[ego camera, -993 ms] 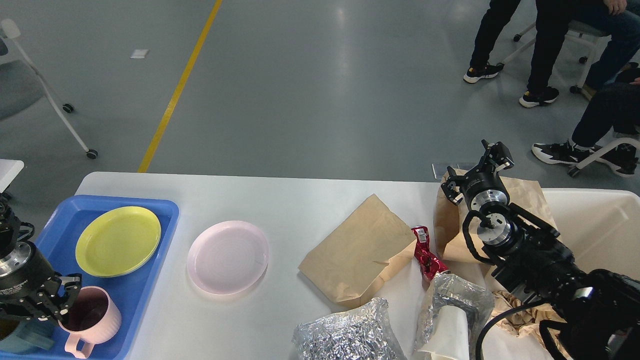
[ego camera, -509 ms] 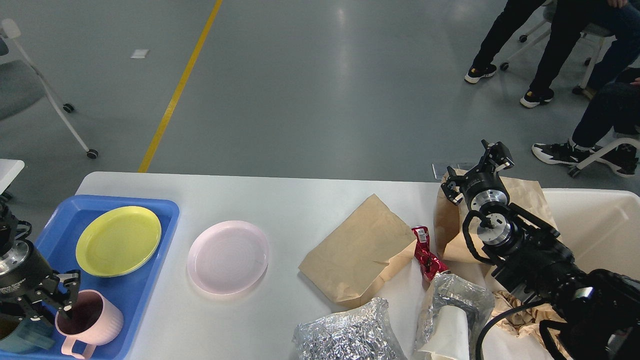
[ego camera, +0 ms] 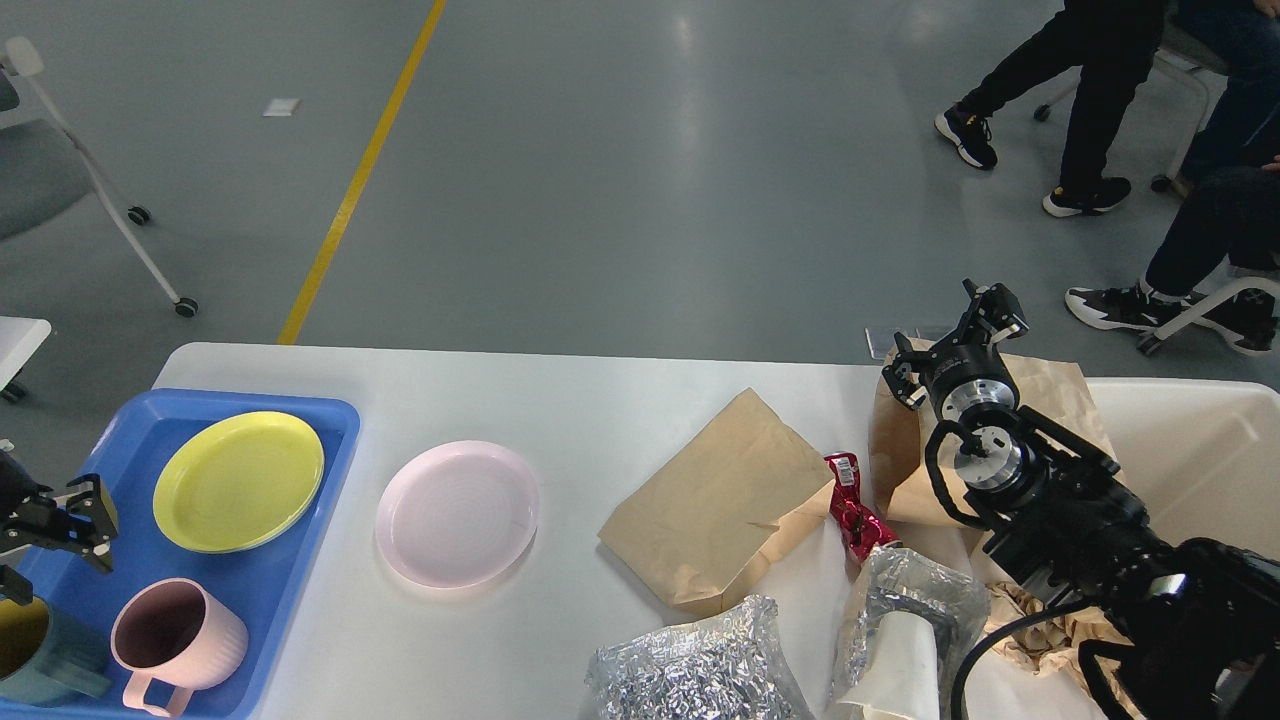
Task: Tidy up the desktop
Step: 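Move the left gripper over to the pink plate's rim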
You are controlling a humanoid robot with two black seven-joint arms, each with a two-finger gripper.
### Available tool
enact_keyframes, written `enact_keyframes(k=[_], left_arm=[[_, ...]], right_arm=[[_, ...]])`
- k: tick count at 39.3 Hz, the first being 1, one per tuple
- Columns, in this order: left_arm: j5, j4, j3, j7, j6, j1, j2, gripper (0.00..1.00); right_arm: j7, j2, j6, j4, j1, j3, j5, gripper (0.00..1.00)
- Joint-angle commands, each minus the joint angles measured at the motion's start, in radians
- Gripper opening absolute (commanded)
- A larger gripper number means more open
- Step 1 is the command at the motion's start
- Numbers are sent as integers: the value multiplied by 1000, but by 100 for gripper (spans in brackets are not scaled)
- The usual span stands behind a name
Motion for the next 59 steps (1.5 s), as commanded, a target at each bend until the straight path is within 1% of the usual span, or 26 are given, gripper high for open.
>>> enact_keyframes(k=[1, 6, 8, 11, 16, 17, 24, 27, 28, 30, 31, 34, 35, 38, 42, 49, 54, 56, 59], left_arm=[[1, -1, 7, 0, 0, -93, 60, 64], [0, 6, 4, -1, 0, -197, 107, 64], [0, 9, 2, -4, 0, -252, 101, 64], [-2, 8, -2, -12, 0, -277, 76, 64], [0, 6, -12, -14, 0, -262, -17, 64], [0, 2, -12, -14, 0, -257, -57, 64], [-43, -6, -33, -17, 3, -205, -140, 64], [-52, -6, -48, -17, 61, -167, -179, 64], [-52, -9, -58, -17, 101, -147, -204, 64], [-51, -10, -62, -17, 141, -130, -223, 64], [-43, -10, -62, -17, 180, -118, -234, 64], [-34, -15, -62, -15, 246, -89, -257, 64], [-25, -20, -61, -15, 286, -70, -277, 64], [4, -20, -58, -14, 342, -37, -300, 64], [18, -20, -58, -10, 349, -6, -329, 64], [14, -20, -59, -6, 351, 6, -361, 64], [6, -14, -64, -4, 356, 29, -416, 66], [6, -7, -67, -6, 377, 52, -462, 67], [7, -7, -73, -7, 408, 72, -482, 67]], right_arm=[[1, 0, 1, 0, 0, 0, 0, 100], [0, 0, -1, 0, 0, 0, 0, 100], [0, 0, 1, 0, 0, 0, 0, 100], [0, 0, 1, 0, 0, 0, 0, 100], [0, 0, 1, 0, 0, 0, 0, 100], [0, 0, 1, 0, 0, 0, 0, 100], [1, 0, -1, 0, 0, 0, 0, 100], [1, 0, 1, 0, 0, 0, 0, 100], [1, 0, 1, 0, 0, 0, 0, 100], [1, 0, 1, 0, 0, 0, -2, 100], [0, 0, -1, 0, 0, 0, 0, 100], [0, 0, 1, 0, 0, 0, 0, 100], [1, 0, -1, 0, 0, 0, 0, 100], [0, 0, 1, 0, 0, 0, 0, 100], [0, 0, -1, 0, 0, 0, 0, 100], [0, 0, -1, 0, 0, 0, -2, 100], [0, 0, 1, 0, 0, 0, 0, 100], [1, 0, 1, 0, 0, 0, 0, 100], [0, 0, -1, 0, 0, 0, 0, 100]])
